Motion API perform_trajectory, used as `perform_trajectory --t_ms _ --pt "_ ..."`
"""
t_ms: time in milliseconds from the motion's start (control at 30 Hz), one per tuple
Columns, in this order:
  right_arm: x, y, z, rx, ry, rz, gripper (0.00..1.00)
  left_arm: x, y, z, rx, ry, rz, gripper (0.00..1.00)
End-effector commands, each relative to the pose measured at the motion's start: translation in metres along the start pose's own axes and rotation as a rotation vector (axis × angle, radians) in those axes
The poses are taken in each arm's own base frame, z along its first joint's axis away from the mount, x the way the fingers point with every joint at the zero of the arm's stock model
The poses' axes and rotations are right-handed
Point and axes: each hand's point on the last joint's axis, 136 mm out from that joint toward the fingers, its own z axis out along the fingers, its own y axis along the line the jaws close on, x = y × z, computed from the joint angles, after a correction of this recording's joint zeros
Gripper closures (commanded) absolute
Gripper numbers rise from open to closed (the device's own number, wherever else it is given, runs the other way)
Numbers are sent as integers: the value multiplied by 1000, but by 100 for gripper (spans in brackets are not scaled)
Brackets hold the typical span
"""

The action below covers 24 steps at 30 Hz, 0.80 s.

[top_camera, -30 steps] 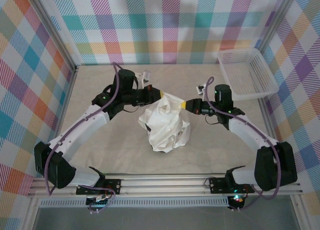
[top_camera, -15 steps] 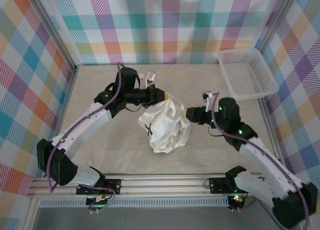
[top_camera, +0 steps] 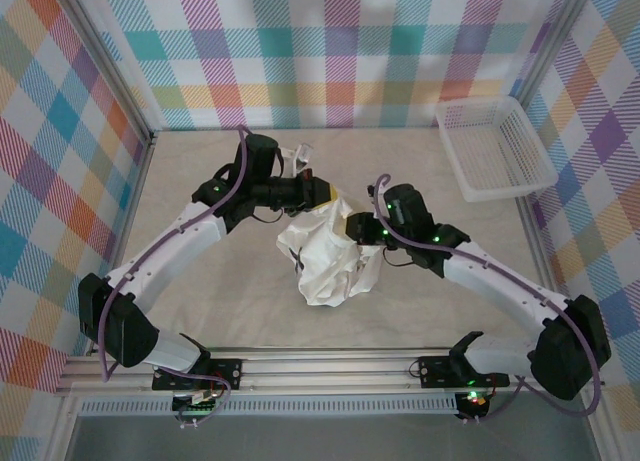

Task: Fold the inside-out t-shirt
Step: Turn the T-shirt inside out at the center of the table.

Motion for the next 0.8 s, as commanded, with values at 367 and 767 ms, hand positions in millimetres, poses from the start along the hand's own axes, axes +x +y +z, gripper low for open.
perform_trajectory --t_ms 367,767 --pt "-11 109 -79 -593 81 -129 100 -28 69 -10 -55 -73 164 76" --pt "-15 96 -73 -681 222 -100 100 45 78 -21 -320 -66 530 57"
